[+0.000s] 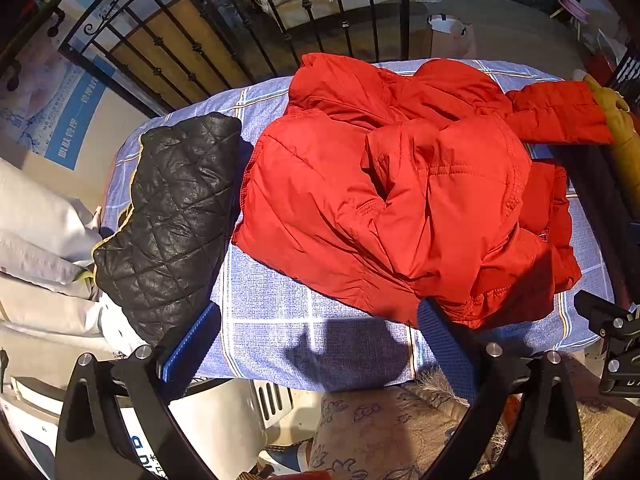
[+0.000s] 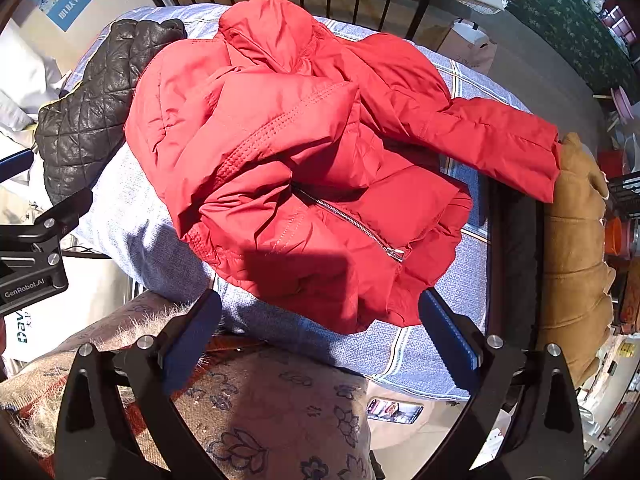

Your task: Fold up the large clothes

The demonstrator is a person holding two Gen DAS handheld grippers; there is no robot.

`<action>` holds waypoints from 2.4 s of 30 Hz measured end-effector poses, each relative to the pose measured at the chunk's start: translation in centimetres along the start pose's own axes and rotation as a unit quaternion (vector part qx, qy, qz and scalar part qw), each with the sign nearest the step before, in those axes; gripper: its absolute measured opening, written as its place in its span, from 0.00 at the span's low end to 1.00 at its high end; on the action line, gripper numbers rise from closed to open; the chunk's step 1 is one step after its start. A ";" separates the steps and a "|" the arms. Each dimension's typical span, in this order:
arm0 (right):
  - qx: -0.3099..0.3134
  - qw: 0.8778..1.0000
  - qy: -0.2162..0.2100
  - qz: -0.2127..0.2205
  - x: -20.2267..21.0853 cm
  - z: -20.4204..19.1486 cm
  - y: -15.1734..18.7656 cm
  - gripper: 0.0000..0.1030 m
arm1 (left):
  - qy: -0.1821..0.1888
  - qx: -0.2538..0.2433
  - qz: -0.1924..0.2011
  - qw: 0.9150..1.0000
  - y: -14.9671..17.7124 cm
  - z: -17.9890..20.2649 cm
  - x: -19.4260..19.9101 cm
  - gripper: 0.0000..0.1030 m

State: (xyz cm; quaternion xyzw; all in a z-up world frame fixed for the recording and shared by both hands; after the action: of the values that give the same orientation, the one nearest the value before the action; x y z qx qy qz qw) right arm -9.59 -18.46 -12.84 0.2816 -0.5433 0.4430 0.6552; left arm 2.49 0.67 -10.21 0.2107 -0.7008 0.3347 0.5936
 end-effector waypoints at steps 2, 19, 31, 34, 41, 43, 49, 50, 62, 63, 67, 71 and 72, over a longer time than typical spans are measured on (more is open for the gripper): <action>0.000 1.000 0.000 -0.001 0.0 0.0 0.0 0.94 | 0.000 -0.001 0.000 1.000 0.1 0.1 -0.1 0.94; -0.003 1.000 -0.001 -0.003 -0.2 -0.1 0.1 0.94 | 0.004 -0.006 -0.011 1.000 0.0 0.5 -0.3 0.94; -0.004 1.000 -0.003 -0.008 -0.5 -0.1 0.0 0.94 | 0.009 -0.008 -0.020 1.000 0.2 0.7 -0.7 0.94; -0.004 1.000 -0.003 -0.010 -0.6 0.0 0.0 0.94 | 0.010 -0.008 -0.023 1.000 0.1 0.6 -0.8 0.94; -0.004 1.000 -0.004 -0.013 -0.7 0.0 0.0 0.94 | 0.013 -0.009 -0.029 0.999 -0.2 0.6 -1.1 0.94; -0.004 1.000 -0.004 -0.015 -0.7 0.0 -0.1 0.94 | 0.014 -0.010 -0.031 0.999 -0.3 0.6 -1.3 0.94; -0.009 1.000 -0.007 -0.017 -1.0 0.2 -0.4 0.94 | 0.025 -0.010 -0.042 0.999 -0.4 0.7 -1.7 0.94; -0.014 1.000 -0.009 -0.015 -1.1 0.3 -0.5 0.94 | 0.027 -0.008 -0.043 0.999 -0.5 0.7 -1.8 0.94; -0.268 0.960 -0.082 0.024 -2.5 10.9 -2.5 0.94 | 0.093 -0.004 -0.018 0.995 -3.1 1.4 -2.3 0.94; -0.286 0.955 -0.084 0.014 -3.3 11.7 -2.0 0.94 | 0.094 -0.017 -0.005 0.995 -3.9 1.5 -2.1 0.94; -0.357 0.928 -0.100 -0.031 -7.4 13.8 1.1 0.94 | 0.074 -0.098 0.061 0.991 -9.5 3.2 -1.1 0.94; -0.431 0.889 -0.135 -0.075 -11.5 13.6 4.7 0.94 | 0.070 -0.236 0.109 0.963 -15.4 9.7 -0.7 0.94; -0.458 0.872 -0.148 -0.087 -12.6 13.4 5.9 0.94 | 0.071 -0.272 0.115 0.953 -16.3 11.8 -1.0 0.94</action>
State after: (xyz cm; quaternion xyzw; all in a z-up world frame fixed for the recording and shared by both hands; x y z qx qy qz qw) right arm -21.18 -30.66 -22.28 0.0586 -0.7490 0.0389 0.6588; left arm 5.83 -19.17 -8.45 -0.0651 -0.7406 0.2112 0.6346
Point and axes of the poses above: each gripper's, at about its wrist camera, not at the fingertips, and x roughly against the way its jaws point, z to its right, y to its underside, the point moved 10 cm from there along -x, roughly the way its jaws point, and after that the axes turned 10 degrees about y, right-handed, at the moved point
